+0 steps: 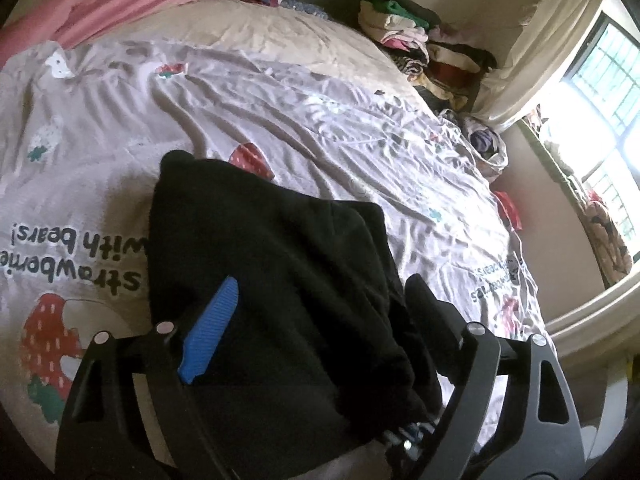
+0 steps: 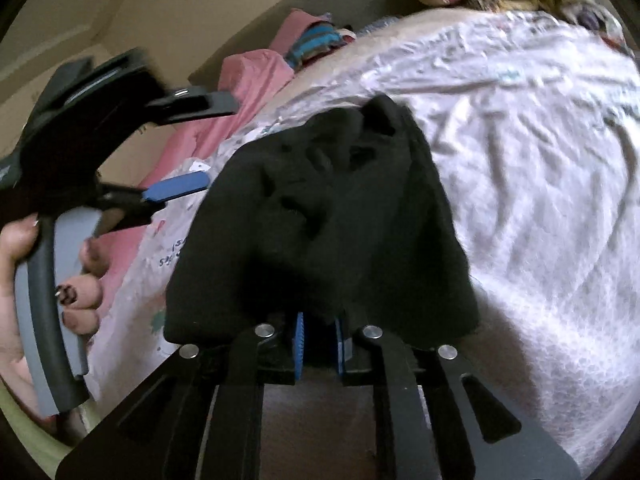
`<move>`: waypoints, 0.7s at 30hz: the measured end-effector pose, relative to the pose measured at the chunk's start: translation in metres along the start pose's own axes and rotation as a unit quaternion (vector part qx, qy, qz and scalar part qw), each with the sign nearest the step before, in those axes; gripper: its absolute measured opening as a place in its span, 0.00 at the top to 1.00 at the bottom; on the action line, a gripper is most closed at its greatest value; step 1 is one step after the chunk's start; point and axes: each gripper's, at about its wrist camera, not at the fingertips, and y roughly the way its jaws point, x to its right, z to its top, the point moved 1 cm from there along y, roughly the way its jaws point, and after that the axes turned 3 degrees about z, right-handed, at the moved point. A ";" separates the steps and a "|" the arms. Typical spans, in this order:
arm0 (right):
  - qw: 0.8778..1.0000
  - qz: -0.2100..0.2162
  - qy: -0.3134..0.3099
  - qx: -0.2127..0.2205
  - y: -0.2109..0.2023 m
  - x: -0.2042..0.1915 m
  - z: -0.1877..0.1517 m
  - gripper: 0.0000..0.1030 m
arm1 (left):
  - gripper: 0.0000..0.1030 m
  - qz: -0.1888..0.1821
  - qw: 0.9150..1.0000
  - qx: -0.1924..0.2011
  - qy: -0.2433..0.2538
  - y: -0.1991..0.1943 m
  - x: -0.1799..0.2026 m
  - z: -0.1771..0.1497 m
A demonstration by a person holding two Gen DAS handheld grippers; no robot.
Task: Fold small clothes
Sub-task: 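Lift the gripped end with both tools and fold it over the other half, then lower the folded end onto the sweatshirt with both tools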
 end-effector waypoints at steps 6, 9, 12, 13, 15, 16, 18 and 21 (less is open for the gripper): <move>0.999 0.027 0.017 -0.019 -0.006 0.004 0.006 0.72 | 0.24 0.047 0.998 0.007 0.034 -0.007 -0.006 -0.012; 0.999 0.044 0.015 -0.024 -0.010 0.005 0.017 0.52 | 0.24 0.067 0.997 0.003 0.045 -0.004 -0.012 -0.020; 0.997 0.061 0.018 -0.031 -0.011 0.007 0.032 0.44 | 0.24 0.079 0.996 -0.001 0.050 -0.002 -0.020 -0.028; 0.996 0.073 0.022 -0.040 -0.008 0.008 0.041 0.41 | 0.24 0.082 0.995 -0.001 0.051 -0.003 -0.023 -0.030; 0.993 0.094 0.040 -0.058 0.000 0.011 0.055 0.39 | 0.24 0.087 0.995 -0.002 0.049 -0.003 -0.031 -0.033; 0.991 0.103 0.049 -0.069 0.007 0.013 0.063 0.39 | 0.24 0.087 0.995 -0.002 0.046 -0.003 -0.035 -0.035; 0.990 0.106 0.057 -0.080 0.019 0.016 0.078 0.39 | 0.24 0.088 0.995 -0.003 0.043 -0.003 -0.041 -0.037; 0.989 0.084 0.061 -0.101 0.040 0.022 0.096 0.39 | 0.24 0.083 0.996 -0.008 0.037 -0.002 -0.048 -0.041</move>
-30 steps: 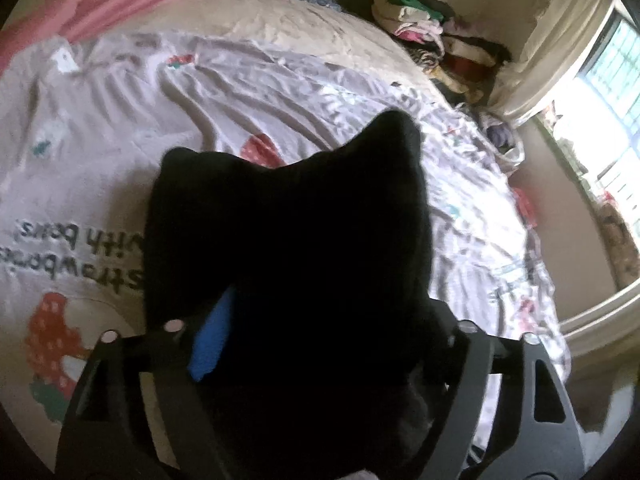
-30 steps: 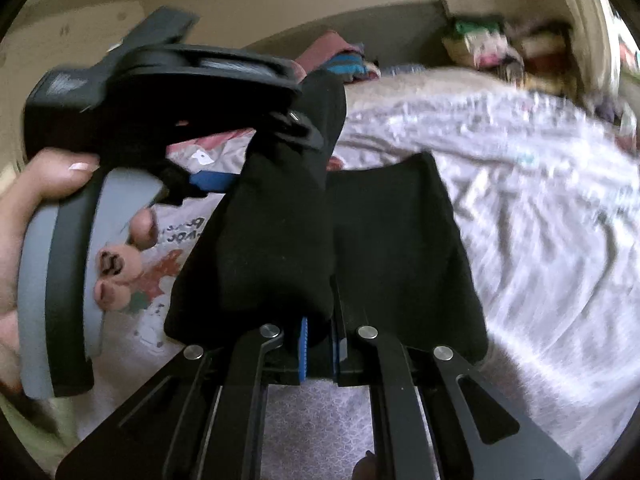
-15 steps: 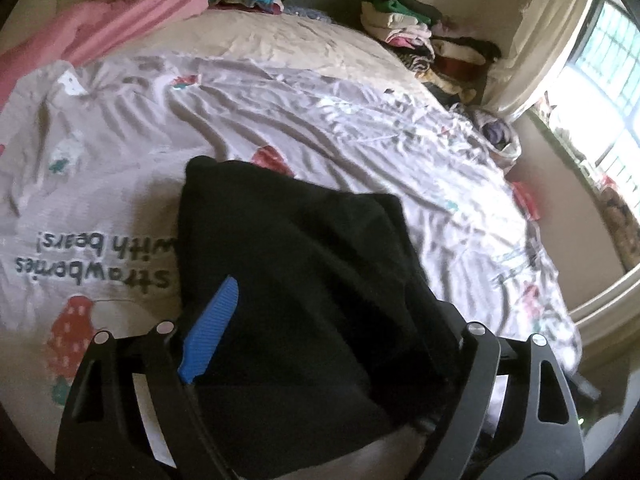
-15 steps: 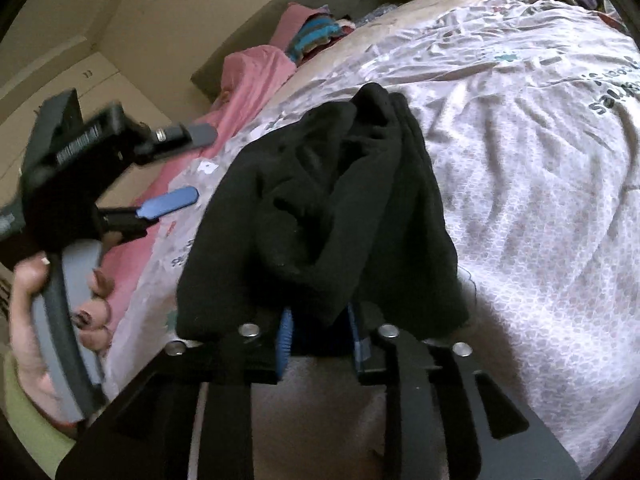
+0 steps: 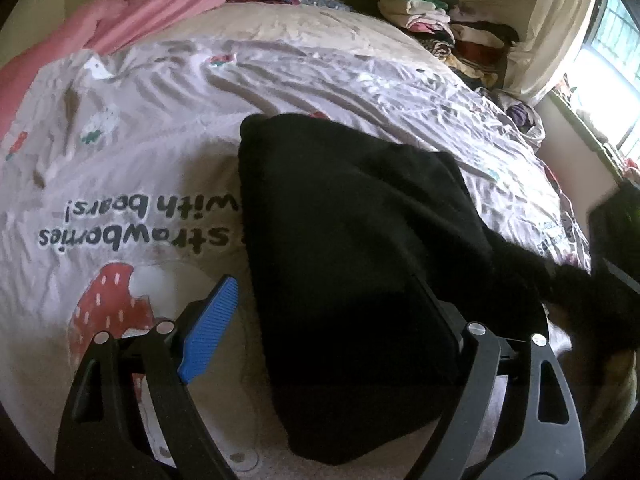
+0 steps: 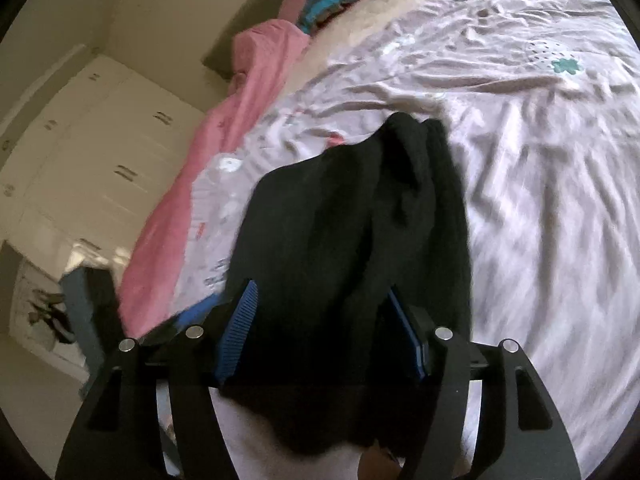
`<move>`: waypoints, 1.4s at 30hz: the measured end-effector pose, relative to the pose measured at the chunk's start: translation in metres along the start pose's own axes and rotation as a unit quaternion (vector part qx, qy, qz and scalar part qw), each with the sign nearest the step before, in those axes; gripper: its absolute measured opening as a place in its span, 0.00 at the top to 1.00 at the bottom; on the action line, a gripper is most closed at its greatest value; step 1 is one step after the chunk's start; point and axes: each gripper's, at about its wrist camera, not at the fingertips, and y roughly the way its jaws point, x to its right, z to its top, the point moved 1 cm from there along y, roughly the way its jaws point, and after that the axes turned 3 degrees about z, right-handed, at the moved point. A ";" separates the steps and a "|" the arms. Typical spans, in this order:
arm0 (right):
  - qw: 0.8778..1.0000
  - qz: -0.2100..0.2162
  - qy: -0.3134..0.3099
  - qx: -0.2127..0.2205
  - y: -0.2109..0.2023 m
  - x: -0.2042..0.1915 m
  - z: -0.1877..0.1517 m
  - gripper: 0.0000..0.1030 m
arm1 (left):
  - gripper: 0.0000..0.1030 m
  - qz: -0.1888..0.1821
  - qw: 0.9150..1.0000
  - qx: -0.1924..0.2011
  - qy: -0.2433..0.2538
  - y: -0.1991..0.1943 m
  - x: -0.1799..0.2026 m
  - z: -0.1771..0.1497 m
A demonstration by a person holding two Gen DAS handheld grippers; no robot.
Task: Fold small clothes
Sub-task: 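Lower the folded end onto the sweatshirt with both tools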
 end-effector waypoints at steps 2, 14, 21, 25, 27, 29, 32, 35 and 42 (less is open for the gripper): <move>1.000 -0.004 0.009 -0.014 0.012 0.005 0.012 0.39 | 0.24 -0.001 1.000 0.000 0.002 -0.001 -0.004 -0.003; 0.990 -0.067 -0.124 0.017 0.009 -0.040 0.022 0.82 | 0.23 0.004 1.000 0.004 0.012 -0.004 -0.006 -0.007; 0.977 -0.102 -0.183 0.048 -0.016 -0.052 0.019 0.83 | 0.19 -0.004 1.000 0.006 0.019 -0.010 0.000 -0.009; 0.980 -0.119 -0.154 0.034 -0.012 -0.024 0.015 0.83 | 0.19 -0.007 1.000 -0.007 0.023 -0.006 0.005 -0.013; 0.981 -0.131 -0.139 0.027 -0.009 -0.009 0.008 0.83 | 0.18 -0.009 0.999 -0.012 0.028 -0.004 0.008 -0.015; 0.981 -0.139 -0.135 0.026 -0.006 0.001 0.002 0.83 | 0.18 -0.011 0.999 -0.014 0.030 -0.003 0.010 -0.017; 0.981 -0.143 -0.130 0.036 -0.005 0.006 -0.004 0.83 | 0.18 -0.013 0.999 -0.015 0.032 -0.003 0.012 -0.019; 0.980 -0.147 -0.128 0.045 -0.006 0.006 -0.007 0.82 | 0.18 -0.014 0.999 -0.015 0.031 -0.003 0.012 -0.019; 0.983 -0.142 -0.111 0.038 -0.014 -0.001 -0.017 0.58 | 0.18 -0.009 1.000 -0.013 0.026 -0.004 0.010 -0.023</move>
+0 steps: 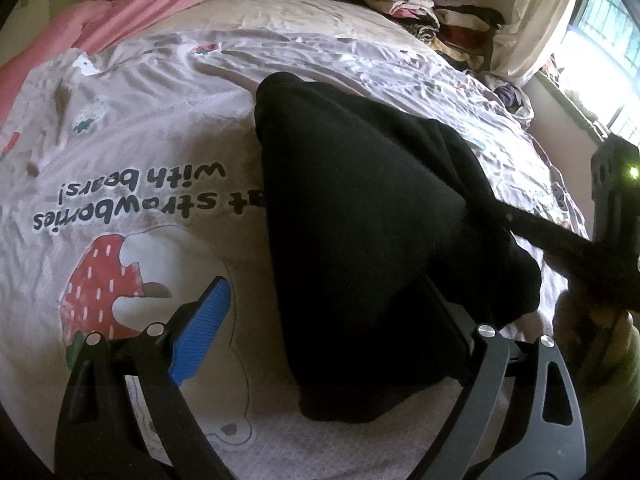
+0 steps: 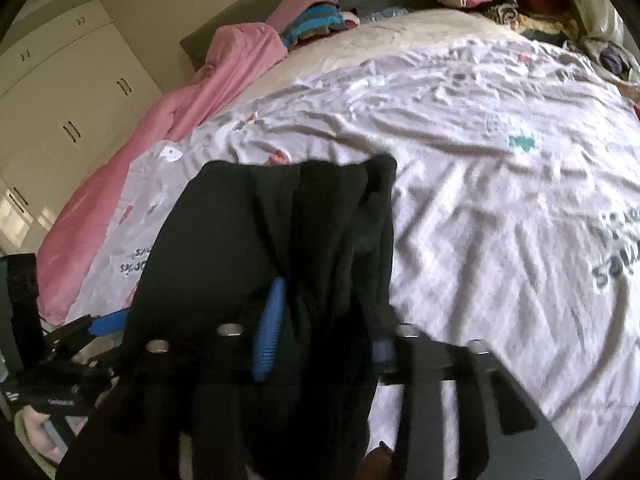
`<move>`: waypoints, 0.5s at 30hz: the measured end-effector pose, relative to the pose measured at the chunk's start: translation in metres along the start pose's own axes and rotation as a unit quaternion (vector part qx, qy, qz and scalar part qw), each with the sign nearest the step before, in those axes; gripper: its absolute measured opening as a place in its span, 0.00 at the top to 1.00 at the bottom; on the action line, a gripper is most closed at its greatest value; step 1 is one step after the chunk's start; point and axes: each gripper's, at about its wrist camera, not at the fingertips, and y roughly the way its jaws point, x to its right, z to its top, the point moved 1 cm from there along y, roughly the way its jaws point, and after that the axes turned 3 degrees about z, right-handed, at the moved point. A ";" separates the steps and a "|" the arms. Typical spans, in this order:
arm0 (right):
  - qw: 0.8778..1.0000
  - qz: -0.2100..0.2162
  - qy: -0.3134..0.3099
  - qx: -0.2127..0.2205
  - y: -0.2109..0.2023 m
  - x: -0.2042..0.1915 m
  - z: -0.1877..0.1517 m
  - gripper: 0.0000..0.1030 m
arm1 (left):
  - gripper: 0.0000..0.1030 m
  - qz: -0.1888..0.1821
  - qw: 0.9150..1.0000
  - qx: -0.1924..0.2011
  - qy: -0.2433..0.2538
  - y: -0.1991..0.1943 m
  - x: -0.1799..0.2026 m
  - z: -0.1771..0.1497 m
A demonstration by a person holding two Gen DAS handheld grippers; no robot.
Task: Fold small clothes
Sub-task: 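Lower the folded end onto the sweatshirt with both tools, then open both tools to release the folded sweatshirt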
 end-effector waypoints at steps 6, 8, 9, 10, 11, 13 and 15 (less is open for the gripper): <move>1.000 0.030 0.003 0.000 -0.017 -0.007 -0.018 0.53 | 0.18 -0.001 1.000 0.003 0.001 -0.004 -0.001 -0.003; 0.999 0.040 0.005 0.002 -0.024 -0.009 -0.025 0.52 | 0.18 -0.001 1.000 0.004 0.001 -0.006 -0.002 -0.004; 0.999 0.043 0.005 0.002 -0.026 -0.010 -0.027 0.51 | 0.18 -0.001 1.000 0.004 0.001 -0.007 -0.002 -0.005; 0.999 0.046 0.005 0.001 -0.028 -0.010 -0.029 0.49 | 0.18 -0.002 1.000 0.005 0.001 -0.007 -0.002 -0.005; 0.999 0.048 0.006 0.001 -0.030 -0.010 -0.032 0.49 | 0.18 -0.001 1.000 0.005 0.001 -0.008 -0.002 -0.006; 0.999 0.051 0.006 -0.001 -0.033 -0.012 -0.036 0.49 | 0.18 -0.002 1.000 0.006 0.000 -0.010 -0.004 -0.008; 0.999 0.052 0.006 -0.002 -0.034 -0.012 -0.038 0.49 | 0.18 -0.003 1.000 0.007 -0.003 -0.012 -0.005 -0.011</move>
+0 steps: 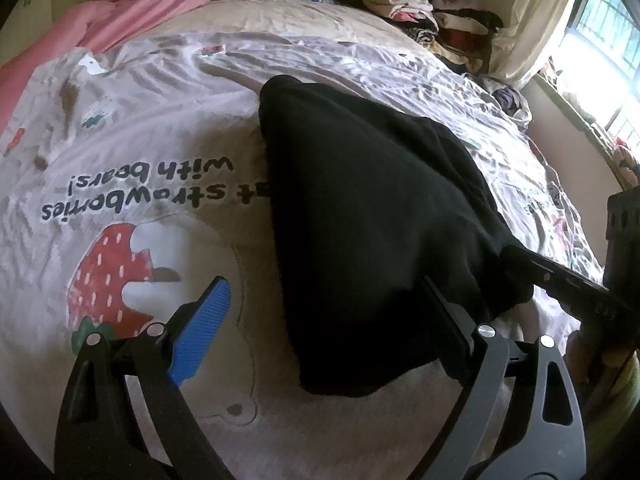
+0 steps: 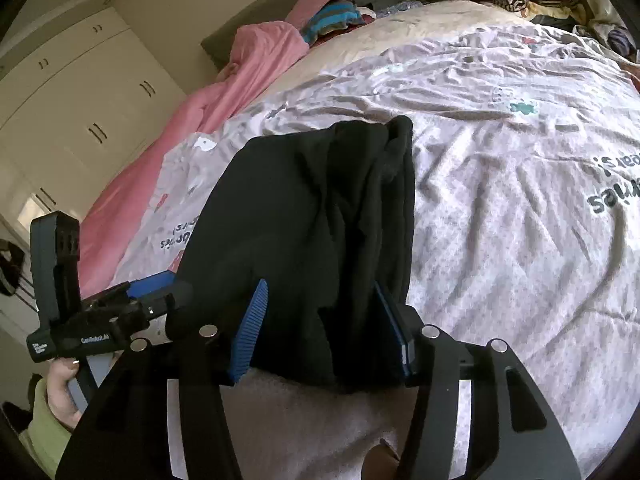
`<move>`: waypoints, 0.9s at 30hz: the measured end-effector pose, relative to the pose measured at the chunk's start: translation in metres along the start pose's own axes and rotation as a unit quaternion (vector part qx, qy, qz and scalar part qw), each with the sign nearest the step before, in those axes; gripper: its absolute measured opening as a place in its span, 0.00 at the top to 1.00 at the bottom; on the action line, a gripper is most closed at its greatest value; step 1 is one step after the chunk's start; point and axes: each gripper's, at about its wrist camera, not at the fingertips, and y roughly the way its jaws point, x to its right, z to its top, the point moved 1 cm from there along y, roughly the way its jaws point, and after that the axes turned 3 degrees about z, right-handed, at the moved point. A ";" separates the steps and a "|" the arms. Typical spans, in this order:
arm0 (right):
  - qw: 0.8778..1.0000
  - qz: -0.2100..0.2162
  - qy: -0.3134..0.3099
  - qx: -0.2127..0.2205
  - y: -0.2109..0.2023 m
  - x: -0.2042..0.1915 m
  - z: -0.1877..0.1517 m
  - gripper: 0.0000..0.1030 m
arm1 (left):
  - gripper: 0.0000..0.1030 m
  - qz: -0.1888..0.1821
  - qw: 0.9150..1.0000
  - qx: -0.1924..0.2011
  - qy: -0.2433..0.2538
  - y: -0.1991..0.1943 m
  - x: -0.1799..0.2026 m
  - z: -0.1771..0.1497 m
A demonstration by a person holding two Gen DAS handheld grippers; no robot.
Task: Fold small clothes
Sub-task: 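Open both tools to release the folded sweatshirt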
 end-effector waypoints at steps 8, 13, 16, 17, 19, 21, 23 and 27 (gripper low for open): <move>1.000 0.007 -0.003 -0.002 -0.001 -0.004 -0.008 0.49 | 0.18 -0.008 1.000 0.004 -0.017 -0.007 -0.008 -0.009; 1.000 0.005 0.000 -0.006 0.006 -0.002 -0.010 0.73 | 0.20 -0.015 1.000 -0.002 -0.021 -0.005 -0.009 -0.014; 1.000 0.001 -0.009 0.000 0.007 -0.003 -0.010 0.81 | 0.49 -0.047 0.998 -0.014 -0.033 -0.001 -0.007 -0.013; 1.000 -0.003 -0.017 0.003 0.004 -0.005 -0.009 0.81 | 0.53 -0.052 0.998 -0.016 -0.033 -0.001 -0.003 -0.012; 0.999 -0.015 -0.032 0.010 -0.002 -0.009 -0.005 0.82 | 0.53 -0.033 0.999 -0.013 -0.012 -0.005 0.009 -0.008; 0.998 -0.023 -0.048 0.025 -0.017 -0.014 0.002 0.82 | 0.53 -0.027 1.000 -0.008 0.001 -0.010 0.018 -0.006; 0.997 -0.033 -0.061 0.031 -0.029 -0.016 0.007 0.82 | 0.51 -0.034 0.999 -0.003 0.010 -0.012 0.024 -0.005; 0.998 -0.047 -0.045 -0.002 -0.015 -0.003 0.004 0.80 | 0.46 -0.018 1.000 -0.015 0.017 -0.001 0.027 -0.010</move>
